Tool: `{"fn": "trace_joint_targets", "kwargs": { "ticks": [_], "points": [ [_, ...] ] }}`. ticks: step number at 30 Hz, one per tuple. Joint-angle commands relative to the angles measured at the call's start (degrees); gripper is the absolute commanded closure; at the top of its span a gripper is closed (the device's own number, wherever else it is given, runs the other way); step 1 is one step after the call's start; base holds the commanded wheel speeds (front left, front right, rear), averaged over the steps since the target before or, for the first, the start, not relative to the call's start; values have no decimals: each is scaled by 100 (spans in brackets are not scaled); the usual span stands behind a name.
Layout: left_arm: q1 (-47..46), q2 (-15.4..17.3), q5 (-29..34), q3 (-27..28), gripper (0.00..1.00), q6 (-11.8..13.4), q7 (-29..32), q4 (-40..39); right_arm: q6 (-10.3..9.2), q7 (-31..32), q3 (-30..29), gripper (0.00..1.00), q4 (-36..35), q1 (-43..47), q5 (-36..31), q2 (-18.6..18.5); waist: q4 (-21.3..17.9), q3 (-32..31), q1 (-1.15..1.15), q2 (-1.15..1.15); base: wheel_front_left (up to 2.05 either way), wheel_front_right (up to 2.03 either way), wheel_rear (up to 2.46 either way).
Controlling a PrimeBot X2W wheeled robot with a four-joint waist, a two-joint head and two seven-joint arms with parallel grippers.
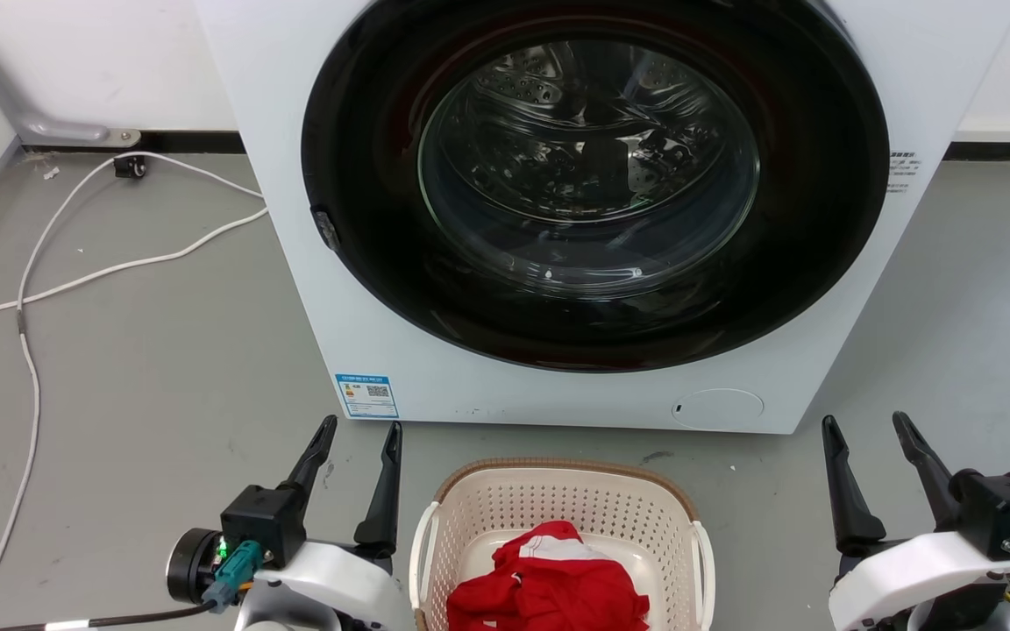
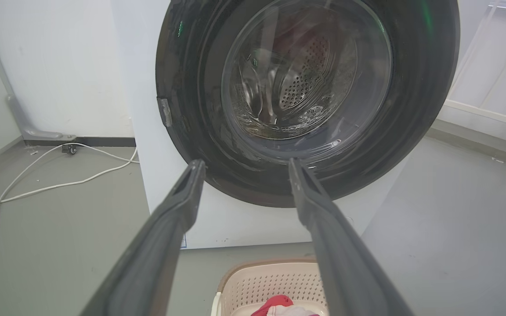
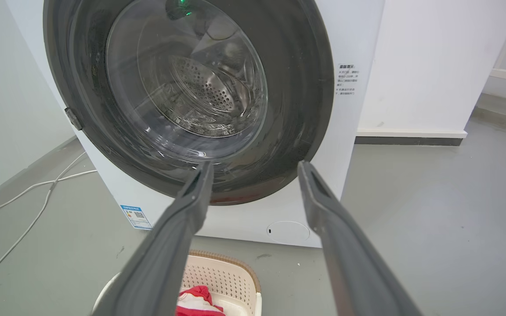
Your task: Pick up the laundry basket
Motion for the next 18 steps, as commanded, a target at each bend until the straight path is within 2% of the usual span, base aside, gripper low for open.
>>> {"fn": "trace_joint_targets", "kwargs": {
  "ticks": [1, 18],
  "points": [
    [2, -1, 146, -24, 0, 19, -50, -4, 10, 8, 0, 0, -64, 65, -140, 1, 5, 0, 0, 0, 0, 0, 0],
    [-23, -62, 731, -18, 0, 48, -230, 145, 6, -75, -37, 0, 55, 145, -530, 2, 19, 8, 0, 0, 0, 0, 0]
  ]
}}
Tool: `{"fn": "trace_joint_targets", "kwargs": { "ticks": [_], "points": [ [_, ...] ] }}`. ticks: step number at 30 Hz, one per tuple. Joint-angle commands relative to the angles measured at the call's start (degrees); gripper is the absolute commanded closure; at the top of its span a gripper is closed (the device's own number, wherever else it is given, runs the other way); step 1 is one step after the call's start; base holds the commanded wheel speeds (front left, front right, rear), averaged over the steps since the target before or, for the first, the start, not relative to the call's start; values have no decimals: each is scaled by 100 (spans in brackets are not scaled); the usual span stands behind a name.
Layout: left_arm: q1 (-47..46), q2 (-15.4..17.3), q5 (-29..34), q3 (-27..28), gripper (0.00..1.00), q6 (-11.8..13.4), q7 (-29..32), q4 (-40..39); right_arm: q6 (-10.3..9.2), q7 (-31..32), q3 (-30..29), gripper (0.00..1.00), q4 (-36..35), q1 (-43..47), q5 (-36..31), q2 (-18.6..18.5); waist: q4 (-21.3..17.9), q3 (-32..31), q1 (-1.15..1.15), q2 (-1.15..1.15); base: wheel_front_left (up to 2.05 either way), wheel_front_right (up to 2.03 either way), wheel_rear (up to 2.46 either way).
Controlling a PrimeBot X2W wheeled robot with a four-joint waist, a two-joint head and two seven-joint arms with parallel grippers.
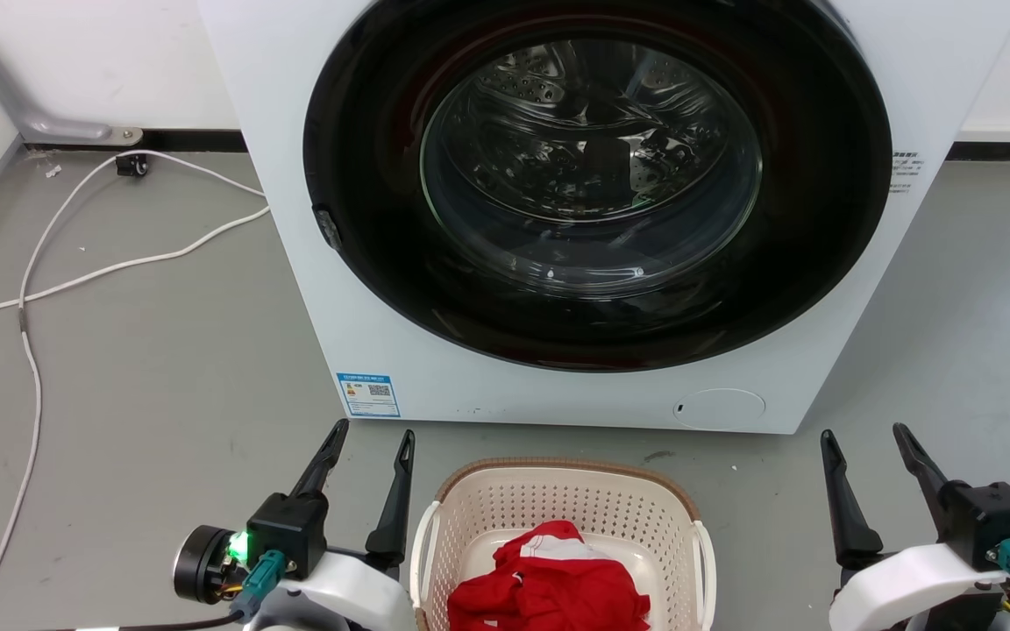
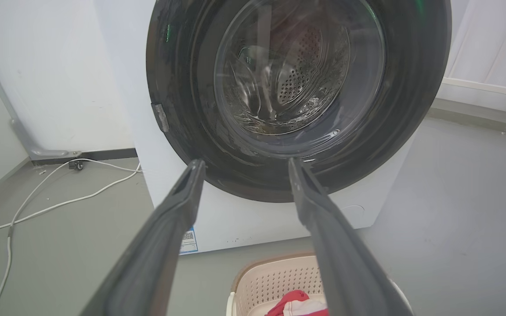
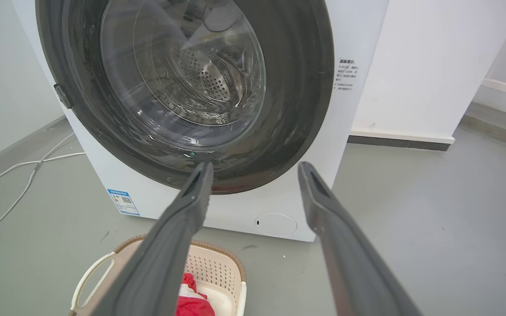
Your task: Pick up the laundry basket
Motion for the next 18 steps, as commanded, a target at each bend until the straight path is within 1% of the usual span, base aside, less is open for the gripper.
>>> {"fn": "trace_joint_targets", "kwargs": {
  "ticks": [1, 5, 18],
  "points": [
    [-23, -11, 85, 3, 0, 40, -49, 5, -2, -43, -9, 0, 4, 55, -79, 2, 1, 1, 0, 0, 0, 0, 0],
    [-34, -29, 163, 24, 0, 35, -90, 10, -2, -99, -33, 0, 50, 44, -159, 2, 10, 6, 0, 0, 0, 0, 0],
    [-12, -71, 48, 126, 0, -17, -83, 79, -2, -249, -51, 0, 258, -77, 40, 3, 1, 32, 0, 0, 0, 0, 0]
  ]
}}
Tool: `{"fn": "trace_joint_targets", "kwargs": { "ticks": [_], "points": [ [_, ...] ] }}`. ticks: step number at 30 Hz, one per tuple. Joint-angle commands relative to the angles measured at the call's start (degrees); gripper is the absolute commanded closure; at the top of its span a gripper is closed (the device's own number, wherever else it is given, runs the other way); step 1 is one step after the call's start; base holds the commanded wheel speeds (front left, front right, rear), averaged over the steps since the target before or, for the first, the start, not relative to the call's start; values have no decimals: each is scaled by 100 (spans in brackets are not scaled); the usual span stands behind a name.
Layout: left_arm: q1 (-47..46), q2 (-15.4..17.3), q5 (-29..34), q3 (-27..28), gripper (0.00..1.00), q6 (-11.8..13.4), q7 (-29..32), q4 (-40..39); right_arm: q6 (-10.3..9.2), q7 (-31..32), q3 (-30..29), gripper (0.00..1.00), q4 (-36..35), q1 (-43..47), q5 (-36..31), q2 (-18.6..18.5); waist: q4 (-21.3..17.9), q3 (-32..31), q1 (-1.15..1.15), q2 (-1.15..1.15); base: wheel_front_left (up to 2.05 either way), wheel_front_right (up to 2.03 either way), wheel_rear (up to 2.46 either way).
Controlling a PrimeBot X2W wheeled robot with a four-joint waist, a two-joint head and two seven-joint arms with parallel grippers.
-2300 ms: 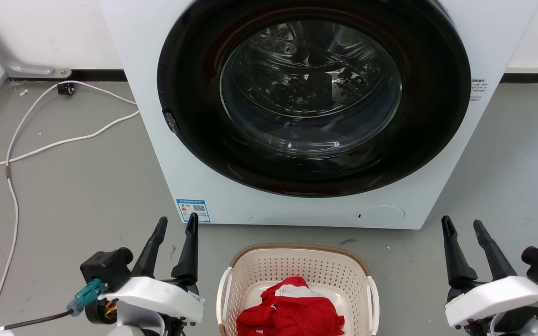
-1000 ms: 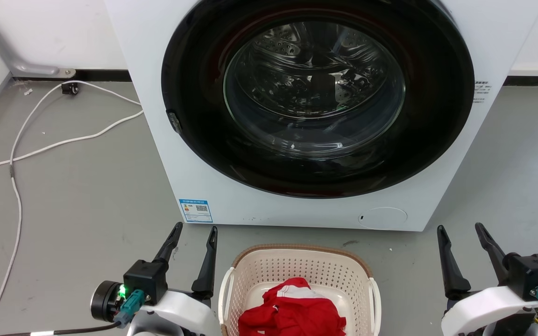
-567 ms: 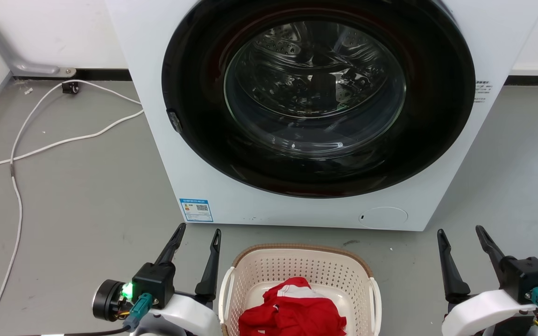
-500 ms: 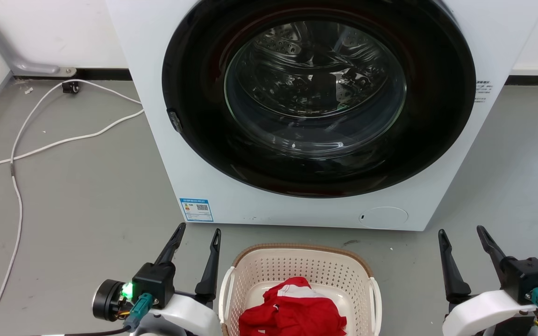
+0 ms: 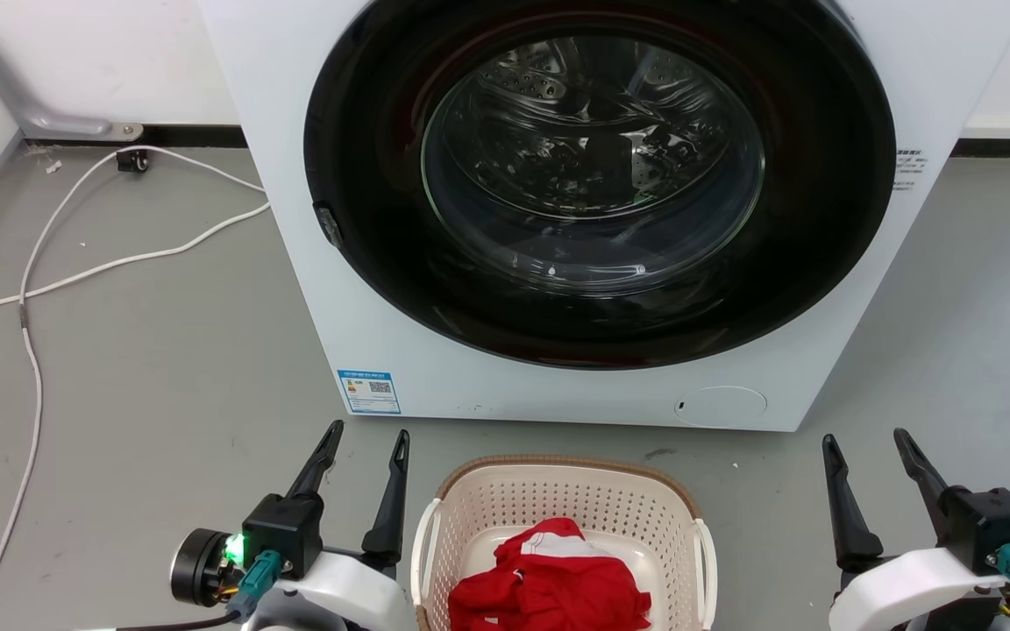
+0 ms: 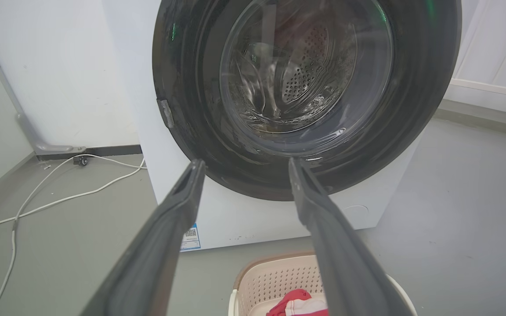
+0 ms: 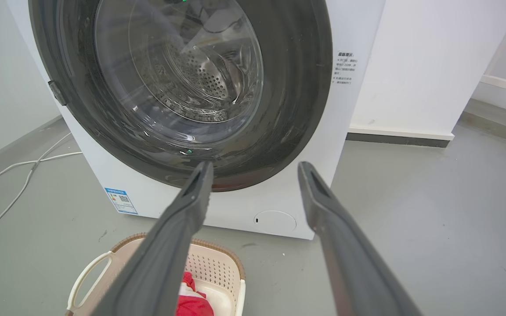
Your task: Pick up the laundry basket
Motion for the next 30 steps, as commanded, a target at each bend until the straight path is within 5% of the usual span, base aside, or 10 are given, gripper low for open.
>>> {"fn": "trace_joint_targets", "kwargs": {
  "ticks": [1, 14, 30],
  "points": [
    [-16, -6, 0, 18, 0, -10, -30, 7, -2, -31, -3, 0, 17, -42, 48, 4, 0, 6, 0, 0, 0, 0, 0],
    [-822, 13, 8, 38, 0, -60, -23, 442, -2, -144, -246, 0, 588, -603, 155, 4, -73, 984, 0, 0, 0, 0, 0],
    [-2621, 331, -563, -202, 0, -142, -22, 2565, -2, -524, 132, 0, 2846, -2277, 412, 5, -290, 3160, 0, 0, 0, 0, 0]
  ]
}}
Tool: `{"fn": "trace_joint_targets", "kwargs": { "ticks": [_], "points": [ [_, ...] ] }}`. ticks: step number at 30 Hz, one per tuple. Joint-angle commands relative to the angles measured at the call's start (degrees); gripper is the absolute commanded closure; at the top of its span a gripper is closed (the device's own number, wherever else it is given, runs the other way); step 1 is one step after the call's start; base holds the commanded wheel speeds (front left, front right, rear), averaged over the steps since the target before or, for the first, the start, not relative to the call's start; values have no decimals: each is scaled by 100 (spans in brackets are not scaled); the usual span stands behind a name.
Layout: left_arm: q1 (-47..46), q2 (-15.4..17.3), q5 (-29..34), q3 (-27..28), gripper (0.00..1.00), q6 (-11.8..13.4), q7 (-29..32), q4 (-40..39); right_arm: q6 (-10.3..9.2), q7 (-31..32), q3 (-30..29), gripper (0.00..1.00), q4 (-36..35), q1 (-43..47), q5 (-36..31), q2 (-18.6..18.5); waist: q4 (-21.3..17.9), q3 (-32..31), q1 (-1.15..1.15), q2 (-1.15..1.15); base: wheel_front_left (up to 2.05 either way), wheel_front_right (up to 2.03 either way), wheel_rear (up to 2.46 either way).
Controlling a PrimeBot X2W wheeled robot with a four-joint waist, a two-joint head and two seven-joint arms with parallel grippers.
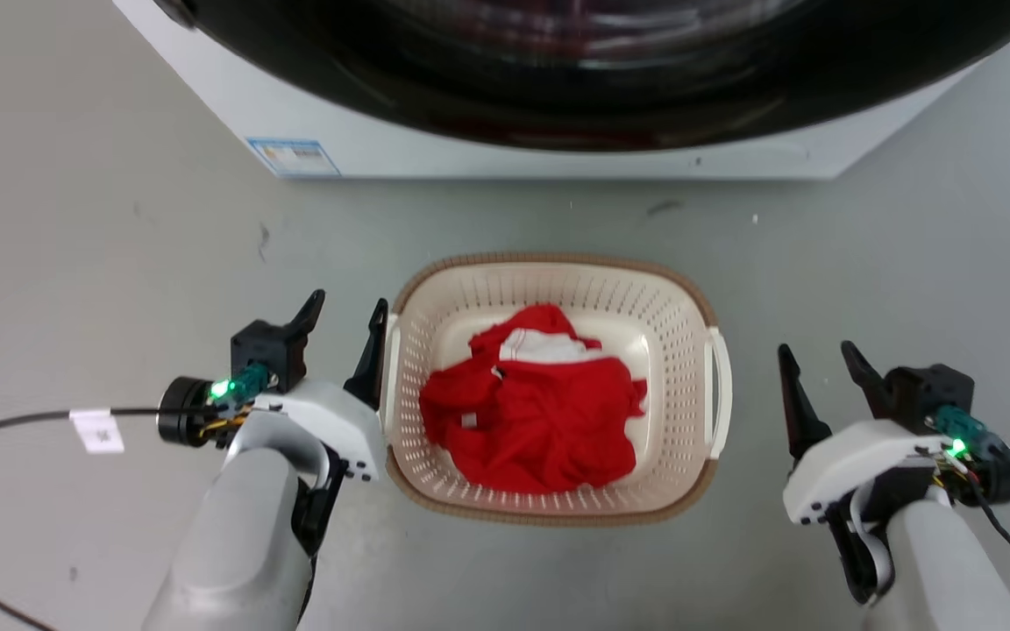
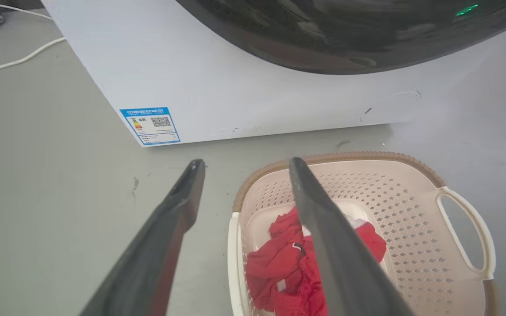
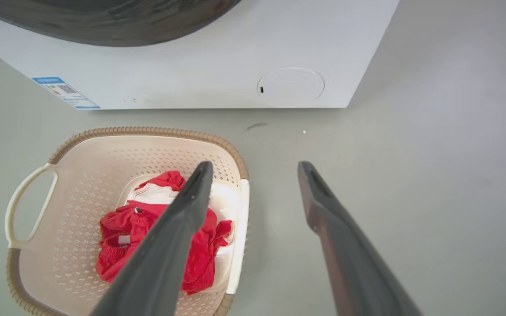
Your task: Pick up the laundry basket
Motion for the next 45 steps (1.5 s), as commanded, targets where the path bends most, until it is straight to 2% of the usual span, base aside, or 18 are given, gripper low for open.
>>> {"fn": "trace_joint_targets", "kwargs": {
  "ticks": [1, 12, 20, 32, 33, 34, 35, 36, 37, 45],
  "points": [
    [-215, 36, -119, -114, 0, -9, -16, 137, -2, -43, 56, 0, 176, -217, 75, 5, -81, 559, -1, 0, 0, 0, 0],
    [-1270, 480, -1436, -1355, 0, -7, 347, 1382, -2, 117, 669, 0, 1752, -1436, 411, 3, -201, 1437, -1, 0, 0, 0, 0],
    [-1944, 827, -2311, -2111, 0, -7, 921, 1655, -2, 340, 1104, 0, 2691, -2331, 669, 5, -209, 1991, -1, 0, 0, 0, 0],
    [-2528, 1168, -3352, -3045, 0, -7, 1519, 1836, -2, 578, 1933, 0, 3489, -3150, 1453, 4, -213, 2402, -1, 0, 0, 0, 0],
    [-2567, 1177, -3404, -3094, 0, -7, 1522, 1856, -2, 632, 2000, 37, 3537, -3184, 1531, 4, -210, 2416, -1, 0, 0, 0, 0],
    [-2598, 1185, -3454, -3146, 0, -6, 1535, 1892, -2, 653, 2060, 85, 3568, -3213, 1589, 5, -208, 2425, -1, 0, 0, 0, 0],
    [-2622, 1192, -3508, -3198, 20, -4, 1539, 1925, -2, 657, 2111, 100, 3600, -3245, 1644, 5, -208, 2429, -1, 0, 0, 0, 0],
    [-2637, 1193, -3564, -3253, 82, -4, 1548, 1942, -2, 639, 2158, 100, 3639, -3269, 1683, 4, -209, 2426, -1, 0, 0, 0, 0],
    [-2643, 1186, -3640, -3298, 100, -4, 1582, 1960, -2, 627, 2207, 100, 3680, -3286, 1727, 4, -209, 2417, -1, 0, 0, 0, 0],
    [-2497, 1107, -4107, -3723, 100, -5, 1629, 2001, 7, 570, 2489, 100, 3969, -3258, 1998, -10, -172, 2051, -1, 0, 0, 0, 0]
  ]
}}
